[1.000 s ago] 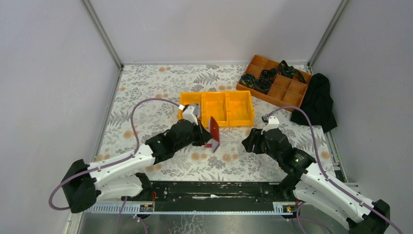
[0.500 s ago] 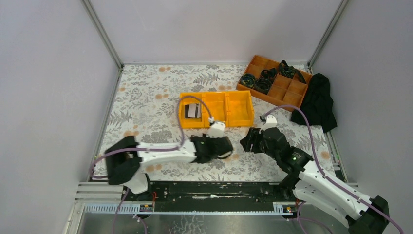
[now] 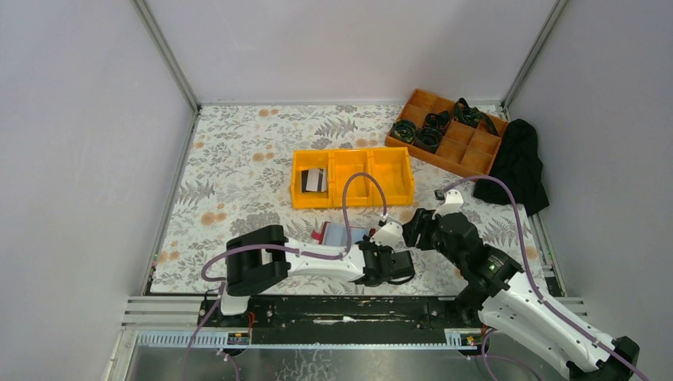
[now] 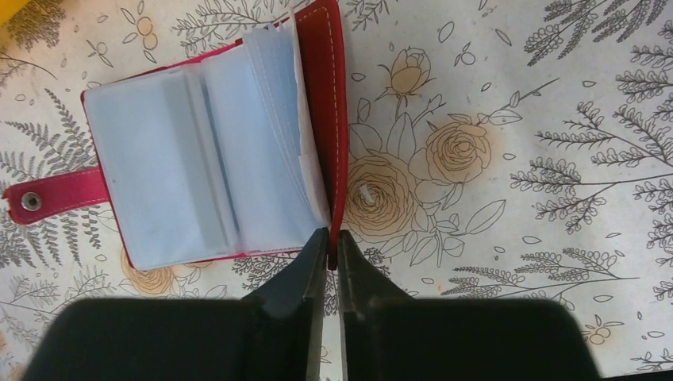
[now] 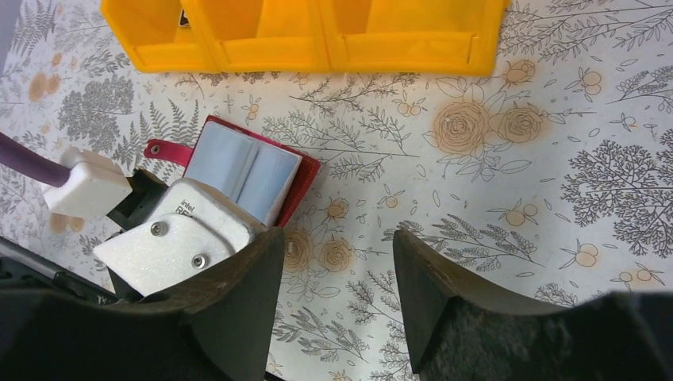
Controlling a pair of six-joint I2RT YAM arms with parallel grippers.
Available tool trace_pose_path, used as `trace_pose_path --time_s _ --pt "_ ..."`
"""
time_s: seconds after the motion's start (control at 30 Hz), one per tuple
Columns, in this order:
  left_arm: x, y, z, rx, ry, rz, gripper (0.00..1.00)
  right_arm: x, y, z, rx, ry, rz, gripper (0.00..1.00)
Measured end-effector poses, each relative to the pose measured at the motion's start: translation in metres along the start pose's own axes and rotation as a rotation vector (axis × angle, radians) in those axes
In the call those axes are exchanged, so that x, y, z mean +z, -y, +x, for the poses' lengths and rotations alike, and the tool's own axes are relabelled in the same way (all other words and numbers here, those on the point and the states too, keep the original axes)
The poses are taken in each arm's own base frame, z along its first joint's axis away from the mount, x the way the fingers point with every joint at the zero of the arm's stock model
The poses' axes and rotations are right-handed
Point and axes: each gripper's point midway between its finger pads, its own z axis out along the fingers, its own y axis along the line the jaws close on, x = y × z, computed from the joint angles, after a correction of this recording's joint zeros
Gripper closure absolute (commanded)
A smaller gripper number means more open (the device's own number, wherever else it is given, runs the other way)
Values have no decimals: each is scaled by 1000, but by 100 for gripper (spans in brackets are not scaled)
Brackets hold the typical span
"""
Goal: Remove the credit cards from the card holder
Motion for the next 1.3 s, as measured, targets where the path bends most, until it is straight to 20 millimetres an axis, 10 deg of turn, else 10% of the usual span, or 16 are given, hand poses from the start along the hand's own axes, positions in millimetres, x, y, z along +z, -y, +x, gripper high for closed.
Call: trace_pose_path --time_s 0.23,0.7,0.8,0.9,1.17,1.3 --pt "0 6 6 -3 -21 18 58 2 4 2 -10 -9 20 39" --pt "-44 36 -14 -66 19 253 56 6 4 5 -18 -24 27 41" --pt "-61 29 -25 -114 70 308 56 10 2 5 -17 -29 22 71" --pt "-77 4 -39 -215 141 359 57 16 -4 8 -3 -46 1 98" --pt "-27 -124 -27 -570 277 273 56 47 -33 37 42 -176 -111 100" --pt "-11 -137 -8 -577 261 243 56 57 -49 57 24 -237 -150 100"
